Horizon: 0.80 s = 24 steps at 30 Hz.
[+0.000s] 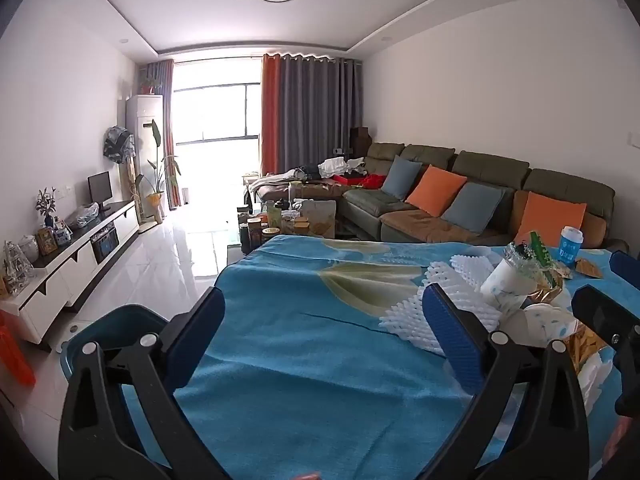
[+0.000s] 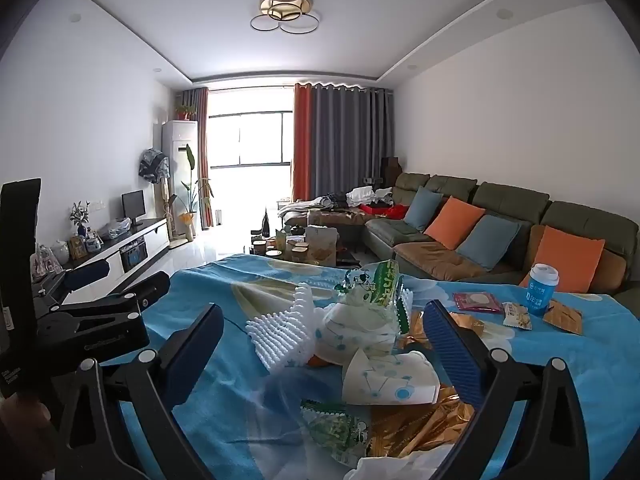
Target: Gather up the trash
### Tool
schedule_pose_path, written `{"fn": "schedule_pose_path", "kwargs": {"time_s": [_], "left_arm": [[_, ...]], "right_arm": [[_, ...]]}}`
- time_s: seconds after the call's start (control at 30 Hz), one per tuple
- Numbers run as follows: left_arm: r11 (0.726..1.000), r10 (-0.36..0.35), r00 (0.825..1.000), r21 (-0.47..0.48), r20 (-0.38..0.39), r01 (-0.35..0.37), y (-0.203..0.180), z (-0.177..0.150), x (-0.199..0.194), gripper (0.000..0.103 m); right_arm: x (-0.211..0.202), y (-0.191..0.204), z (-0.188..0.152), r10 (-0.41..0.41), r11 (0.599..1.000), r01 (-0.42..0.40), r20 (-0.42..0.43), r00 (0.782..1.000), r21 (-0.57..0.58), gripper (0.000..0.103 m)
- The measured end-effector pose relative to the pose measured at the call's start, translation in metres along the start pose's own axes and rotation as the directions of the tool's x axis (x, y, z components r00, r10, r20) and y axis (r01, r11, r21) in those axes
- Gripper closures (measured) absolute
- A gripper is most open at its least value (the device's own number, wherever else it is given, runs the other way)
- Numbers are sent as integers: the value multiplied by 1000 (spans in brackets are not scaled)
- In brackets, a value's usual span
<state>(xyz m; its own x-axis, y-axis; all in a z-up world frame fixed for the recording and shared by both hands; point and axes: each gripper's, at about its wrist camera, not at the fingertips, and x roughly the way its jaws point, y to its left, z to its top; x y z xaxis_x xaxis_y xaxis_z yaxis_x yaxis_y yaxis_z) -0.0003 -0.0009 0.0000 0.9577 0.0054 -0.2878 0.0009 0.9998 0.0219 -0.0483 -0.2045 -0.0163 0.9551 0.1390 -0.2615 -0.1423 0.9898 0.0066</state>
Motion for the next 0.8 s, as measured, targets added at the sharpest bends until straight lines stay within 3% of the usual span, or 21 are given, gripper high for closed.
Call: {"fn": "schedule_pose_path", "kwargs": {"time_s": [0.8], "left_arm": [[1000,-10,999,-11,49,10,-8,-1,-8,6]], "right_arm": [[-8,9,1,-7,1000,8,26,1000,-11,7]]}}
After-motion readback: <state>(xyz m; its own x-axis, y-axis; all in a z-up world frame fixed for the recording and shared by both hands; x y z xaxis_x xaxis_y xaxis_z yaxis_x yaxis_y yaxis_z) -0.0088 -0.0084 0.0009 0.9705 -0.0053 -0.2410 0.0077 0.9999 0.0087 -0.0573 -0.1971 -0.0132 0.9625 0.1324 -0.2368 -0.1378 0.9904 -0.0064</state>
